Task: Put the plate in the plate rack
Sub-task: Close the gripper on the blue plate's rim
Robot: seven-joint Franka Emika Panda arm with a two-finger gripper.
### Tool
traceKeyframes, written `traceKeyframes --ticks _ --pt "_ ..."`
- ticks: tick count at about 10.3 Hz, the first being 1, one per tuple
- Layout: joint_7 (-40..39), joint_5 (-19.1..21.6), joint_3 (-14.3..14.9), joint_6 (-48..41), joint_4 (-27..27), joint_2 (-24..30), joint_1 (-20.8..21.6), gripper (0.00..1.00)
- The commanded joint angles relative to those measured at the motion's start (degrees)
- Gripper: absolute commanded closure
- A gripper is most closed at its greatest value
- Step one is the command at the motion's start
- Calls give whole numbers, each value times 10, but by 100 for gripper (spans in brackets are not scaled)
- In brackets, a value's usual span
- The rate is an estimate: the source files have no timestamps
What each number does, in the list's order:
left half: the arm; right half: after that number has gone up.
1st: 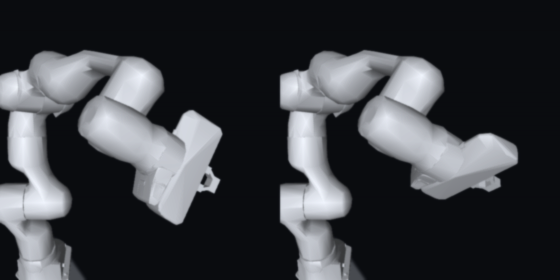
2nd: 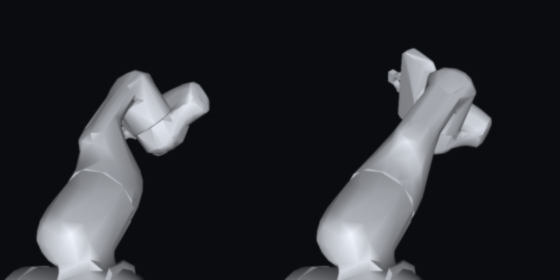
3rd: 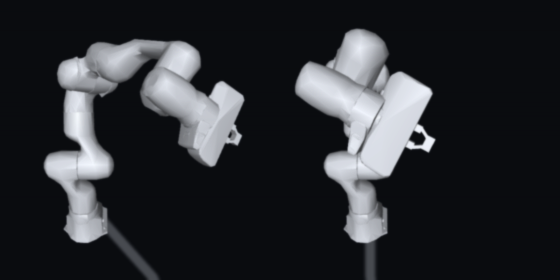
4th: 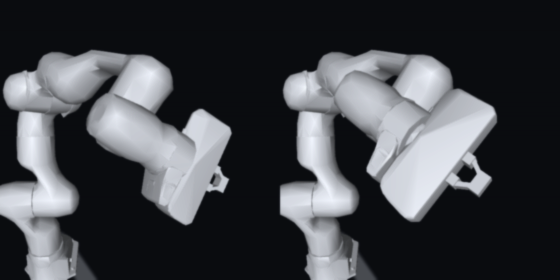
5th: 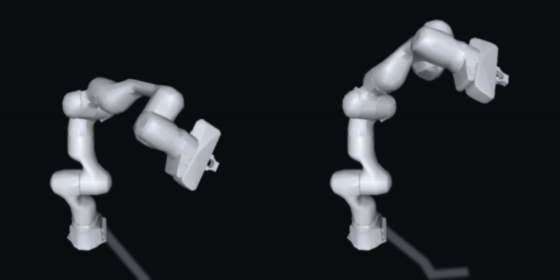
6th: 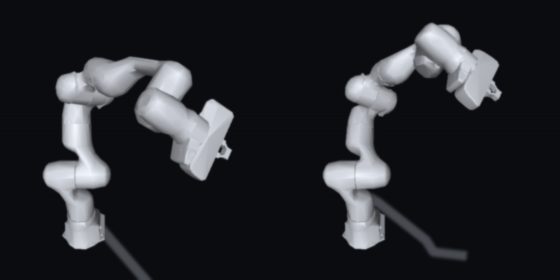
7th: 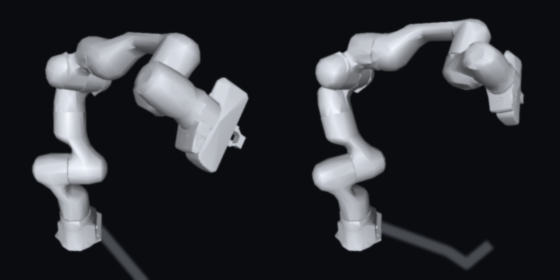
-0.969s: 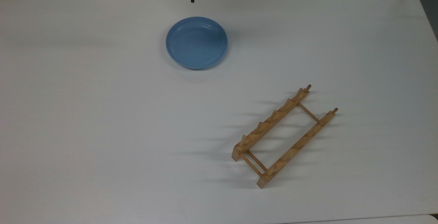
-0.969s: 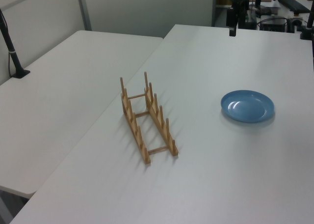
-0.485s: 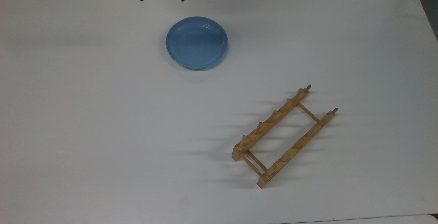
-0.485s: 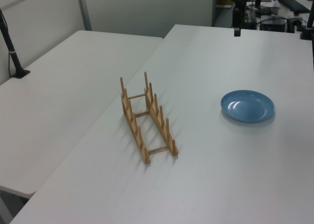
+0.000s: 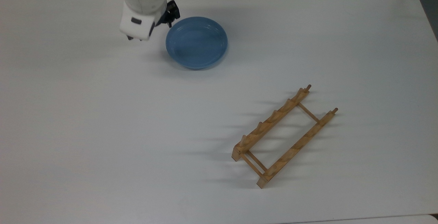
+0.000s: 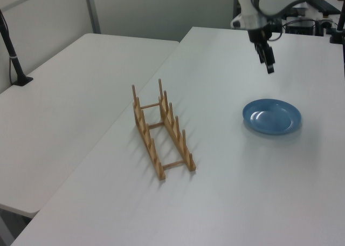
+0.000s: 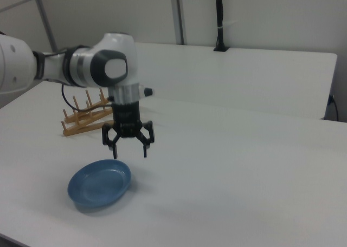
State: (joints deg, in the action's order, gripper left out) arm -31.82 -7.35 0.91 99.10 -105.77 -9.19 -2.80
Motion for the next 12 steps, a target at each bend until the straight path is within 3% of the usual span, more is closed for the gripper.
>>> traceKeyframes --ticks 1,4,7,8,10,12 --pt "-20 -39 1 55 -58 -22 6 20" --pt "11 -47 -4 80 -69 -50 10 57" --pt "68 -46 -5 81 -65 -75 36 63" --pt "73 -45 -5 80 -64 -75 36 70" --pt "72 -43 -5 79 -49 -75 32 100" --pt "73 -40 -5 74 -26 -74 26 100"
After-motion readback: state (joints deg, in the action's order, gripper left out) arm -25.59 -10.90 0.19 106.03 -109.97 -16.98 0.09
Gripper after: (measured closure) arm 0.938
